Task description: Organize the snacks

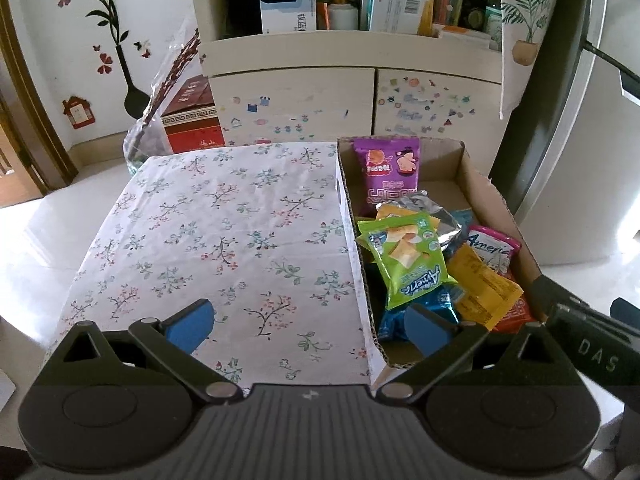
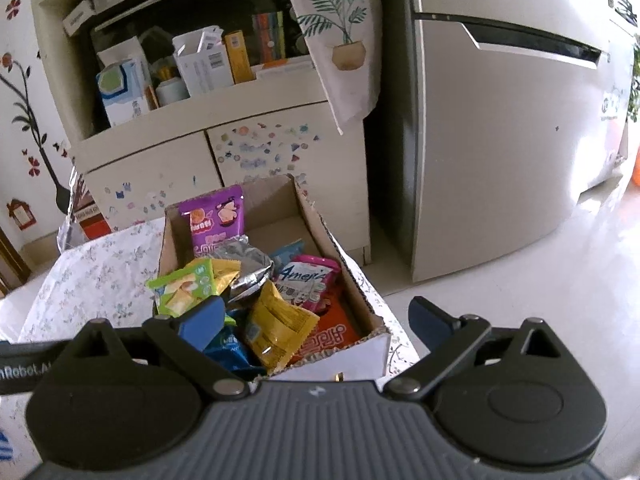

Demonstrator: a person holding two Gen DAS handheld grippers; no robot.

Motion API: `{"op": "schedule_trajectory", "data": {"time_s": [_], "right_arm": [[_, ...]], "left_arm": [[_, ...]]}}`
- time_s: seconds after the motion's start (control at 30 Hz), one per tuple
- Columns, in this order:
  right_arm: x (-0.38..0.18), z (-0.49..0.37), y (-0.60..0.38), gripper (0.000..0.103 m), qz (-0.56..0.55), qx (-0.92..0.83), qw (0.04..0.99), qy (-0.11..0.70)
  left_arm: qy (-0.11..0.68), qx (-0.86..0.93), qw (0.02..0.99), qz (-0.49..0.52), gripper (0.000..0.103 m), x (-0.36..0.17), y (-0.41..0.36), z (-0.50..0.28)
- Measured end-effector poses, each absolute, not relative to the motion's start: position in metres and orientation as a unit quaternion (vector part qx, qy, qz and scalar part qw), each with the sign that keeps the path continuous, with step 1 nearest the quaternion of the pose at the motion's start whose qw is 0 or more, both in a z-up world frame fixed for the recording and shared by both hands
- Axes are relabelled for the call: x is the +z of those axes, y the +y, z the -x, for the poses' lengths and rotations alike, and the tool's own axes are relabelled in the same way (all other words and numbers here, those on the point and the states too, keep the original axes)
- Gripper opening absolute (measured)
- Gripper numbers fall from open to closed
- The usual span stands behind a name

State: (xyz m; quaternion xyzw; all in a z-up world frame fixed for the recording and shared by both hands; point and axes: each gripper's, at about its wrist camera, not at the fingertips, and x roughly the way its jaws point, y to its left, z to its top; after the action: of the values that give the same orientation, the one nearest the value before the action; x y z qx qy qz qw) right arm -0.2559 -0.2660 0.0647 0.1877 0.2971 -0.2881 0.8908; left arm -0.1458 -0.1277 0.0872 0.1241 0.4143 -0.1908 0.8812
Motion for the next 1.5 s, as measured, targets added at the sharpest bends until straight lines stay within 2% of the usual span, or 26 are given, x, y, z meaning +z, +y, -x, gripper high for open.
{"op": "schedule_trajectory", "data": {"time_s": [0.47, 1.5], "right_arm": [[0.061, 0.246, -0.256, 0.098, -0.152, -0.285, 0.890, 0.321], [0.055, 0.234, -0.253, 0.098, -0.153, -0.278, 0.886, 0.338]], "left_arm": [[0.405, -0.173, 0.882, -0.168, 0.103, 0.078, -0.136, 0.142], [0.389, -0.187, 0.872, -0.232, 0.103, 0.075, -0.142, 0.133]]}}
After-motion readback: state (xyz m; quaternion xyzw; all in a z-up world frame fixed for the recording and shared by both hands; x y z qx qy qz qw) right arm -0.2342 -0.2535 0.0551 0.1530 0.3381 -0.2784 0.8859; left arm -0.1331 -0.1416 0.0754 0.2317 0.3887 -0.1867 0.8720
